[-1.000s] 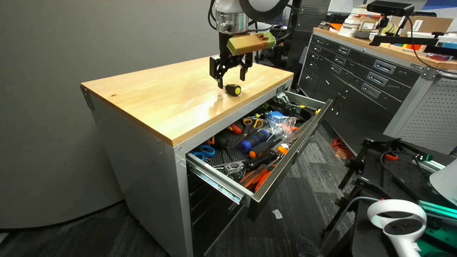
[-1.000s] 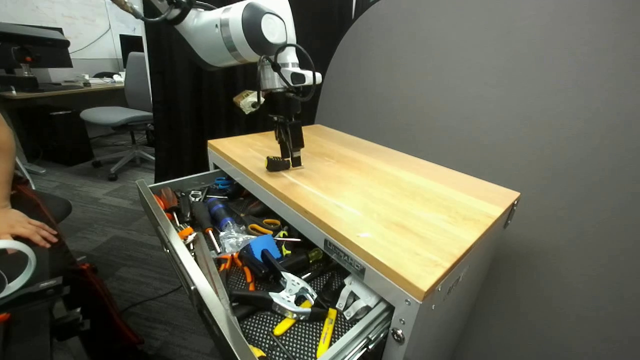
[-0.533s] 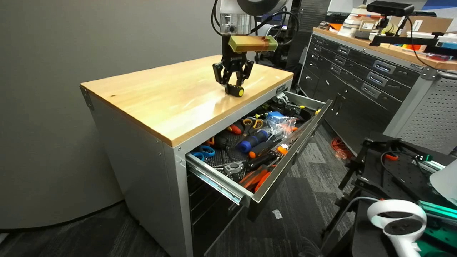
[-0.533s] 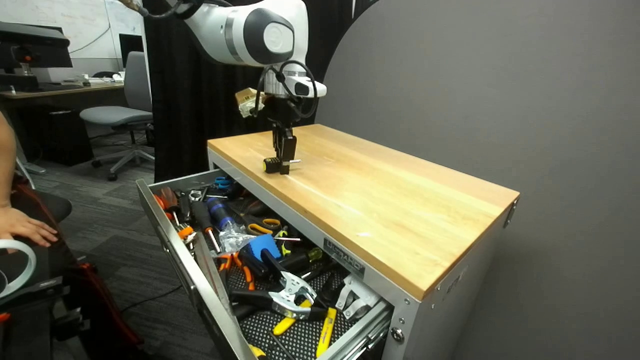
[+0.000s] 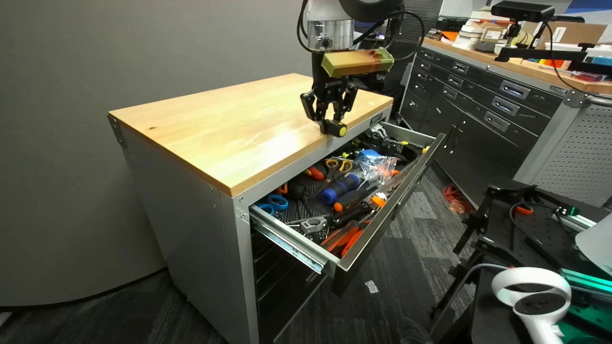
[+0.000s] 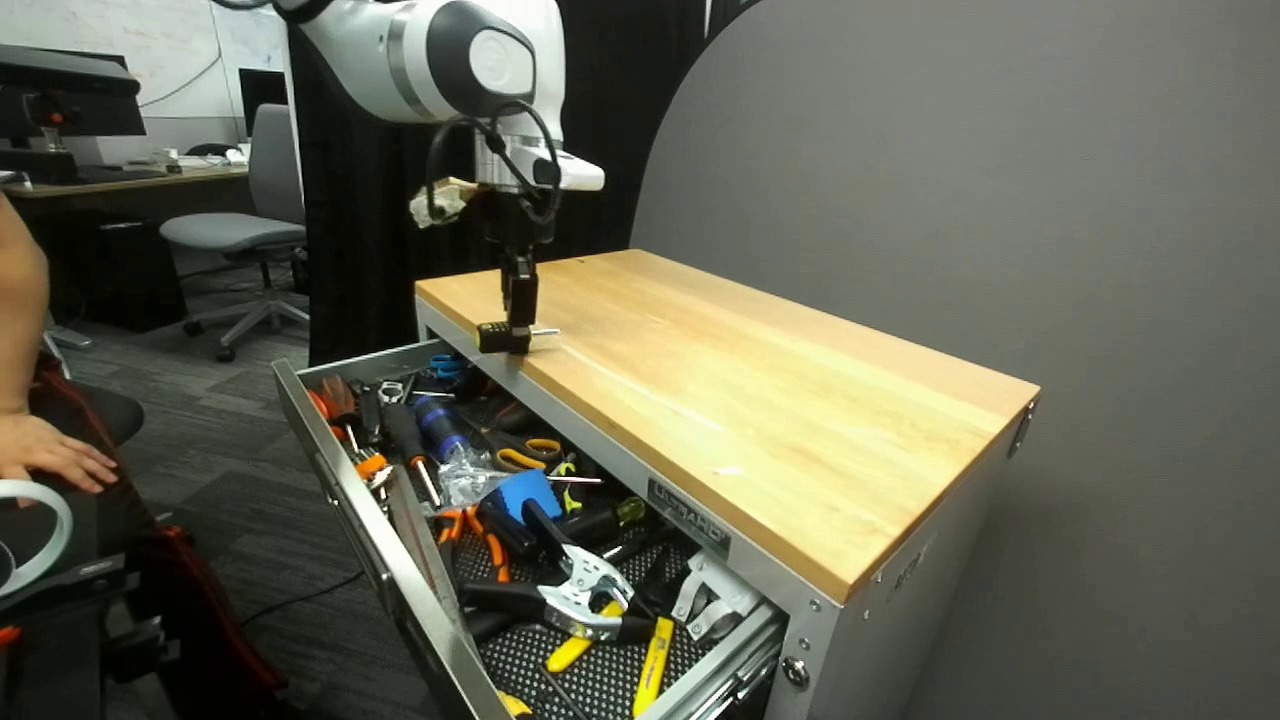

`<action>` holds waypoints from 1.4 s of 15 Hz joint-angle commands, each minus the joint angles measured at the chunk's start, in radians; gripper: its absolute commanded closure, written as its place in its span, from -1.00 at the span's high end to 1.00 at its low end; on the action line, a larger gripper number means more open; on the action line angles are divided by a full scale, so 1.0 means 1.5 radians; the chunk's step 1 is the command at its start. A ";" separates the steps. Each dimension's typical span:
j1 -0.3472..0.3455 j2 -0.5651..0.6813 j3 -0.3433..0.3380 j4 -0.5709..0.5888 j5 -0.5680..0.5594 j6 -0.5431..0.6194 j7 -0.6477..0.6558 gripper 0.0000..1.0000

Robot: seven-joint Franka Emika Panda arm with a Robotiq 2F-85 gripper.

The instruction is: Put the screwdriver in the open drawer then close the drawer

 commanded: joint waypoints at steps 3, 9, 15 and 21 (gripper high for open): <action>0.030 -0.132 -0.005 -0.229 -0.065 0.001 0.202 0.35; 0.009 -0.195 0.029 -0.391 0.024 -0.057 0.350 1.00; 0.012 -0.192 0.063 -0.454 0.073 -0.011 0.363 0.48; 0.033 -0.123 0.059 -0.400 -0.086 0.142 0.514 -0.48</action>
